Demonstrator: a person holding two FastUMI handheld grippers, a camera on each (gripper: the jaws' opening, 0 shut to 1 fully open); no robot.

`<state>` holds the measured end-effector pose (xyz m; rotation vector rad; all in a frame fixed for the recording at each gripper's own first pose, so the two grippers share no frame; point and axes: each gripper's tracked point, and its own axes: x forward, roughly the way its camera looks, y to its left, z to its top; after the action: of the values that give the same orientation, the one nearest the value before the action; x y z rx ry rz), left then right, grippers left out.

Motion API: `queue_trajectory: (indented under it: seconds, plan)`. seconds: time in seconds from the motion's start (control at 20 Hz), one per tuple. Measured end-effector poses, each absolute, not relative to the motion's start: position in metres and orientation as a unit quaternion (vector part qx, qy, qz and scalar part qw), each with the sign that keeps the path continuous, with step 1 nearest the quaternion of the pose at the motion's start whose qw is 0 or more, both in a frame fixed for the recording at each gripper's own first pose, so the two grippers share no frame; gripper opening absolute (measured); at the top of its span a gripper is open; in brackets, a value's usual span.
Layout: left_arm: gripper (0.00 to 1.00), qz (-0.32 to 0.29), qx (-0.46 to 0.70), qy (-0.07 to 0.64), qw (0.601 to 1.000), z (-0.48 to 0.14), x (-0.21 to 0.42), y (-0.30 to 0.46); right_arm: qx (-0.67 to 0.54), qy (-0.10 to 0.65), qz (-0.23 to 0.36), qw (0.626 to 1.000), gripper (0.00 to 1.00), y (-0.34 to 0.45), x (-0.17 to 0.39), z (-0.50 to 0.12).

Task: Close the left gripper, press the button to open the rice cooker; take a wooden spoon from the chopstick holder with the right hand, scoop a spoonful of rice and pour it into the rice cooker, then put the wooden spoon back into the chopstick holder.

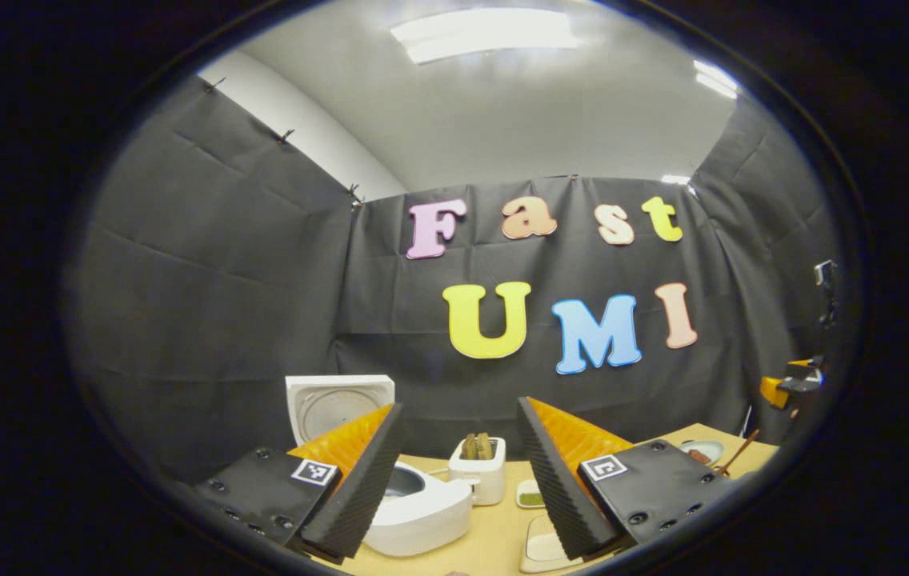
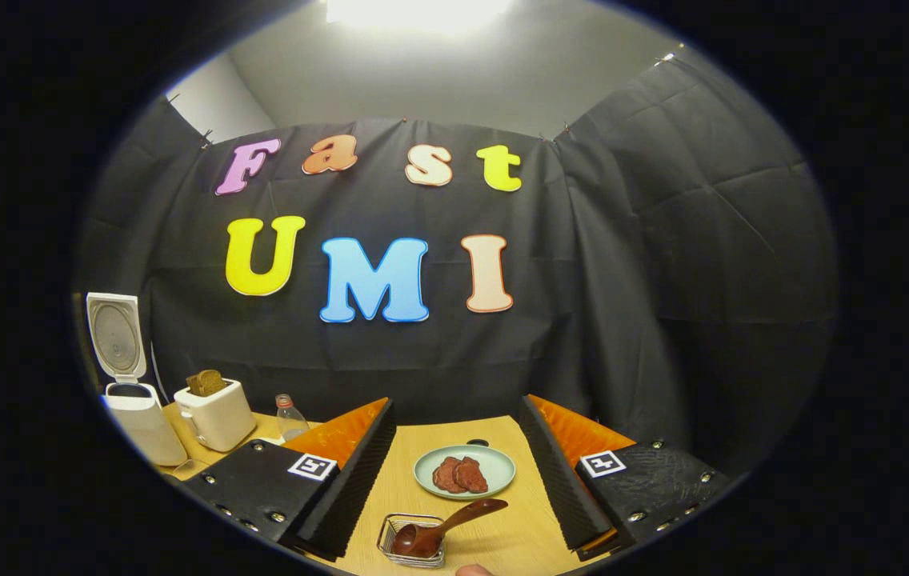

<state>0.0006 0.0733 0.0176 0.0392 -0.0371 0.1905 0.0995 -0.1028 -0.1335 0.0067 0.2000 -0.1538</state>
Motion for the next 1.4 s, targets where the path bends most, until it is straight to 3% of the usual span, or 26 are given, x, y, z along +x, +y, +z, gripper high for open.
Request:
queue_trajectory:
  seconds: [0.25,0.45,0.55,0.6,0.75,0.8,1.05,1.15,1.2,1.25,1.3,1.4]
  plan:
    - [0.95,0.093,0.027,-0.017,0.995,0.024,-0.011,0.056,0.033,0.159,-0.076,0.984,0.95,-0.11,0.11,-0.19]
    - [0.91,0.098,0.036,-0.009,0.995,0.021,-0.018,0.051,0.065,0.211,-0.09,0.971,0.95,-0.12,0.112,-0.235]
    - [0.95,0.1,0.041,-0.008,0.994,0.023,-0.021,0.05,0.093,0.236,-0.093,0.963,0.96,-0.121,0.11,-0.253]
    - [0.91,0.102,0.043,-0.009,0.994,0.025,-0.022,0.05,0.109,0.248,-0.092,0.958,0.97,-0.119,0.109,-0.262]
    - [0.95,0.11,0.049,-0.008,0.993,0.028,-0.025,0.053,0.14,0.279,-0.088,0.946,0.98,-0.114,0.105,-0.284]
    - [0.91,0.112,0.052,-0.008,0.992,0.029,-0.027,0.055,0.149,0.287,-0.087,0.942,0.98,-0.112,0.102,-0.29]
    - [0.91,0.12,0.057,-0.006,0.991,0.03,-0.031,0.059,0.178,0.329,-0.078,0.924,0.98,-0.1,0.089,-0.319]
    - [0.91,0.122,0.06,-0.006,0.991,0.028,-0.031,0.059,0.192,0.343,-0.067,0.917,0.89,-0.092,0.086,-0.322]
    - [0.95,0.122,0.061,-0.006,0.991,0.028,-0.031,0.058,0.195,0.347,-0.061,0.915,0.89,-0.087,0.085,-0.324]
    - [0.91,0.121,0.062,-0.004,0.991,0.026,-0.031,0.058,0.195,0.347,-0.061,0.916,0.89,-0.086,0.085,-0.325]
    - [0.95,0.121,0.062,-0.002,0.991,0.025,-0.031,0.058,0.191,0.345,-0.064,0.917,0.66,-0.087,0.084,-0.325]
    - [0.91,0.121,0.06,-0.002,0.991,0.025,-0.031,0.06,0.197,0.357,-0.051,0.912,0.48,-0.078,0.082,-0.328]
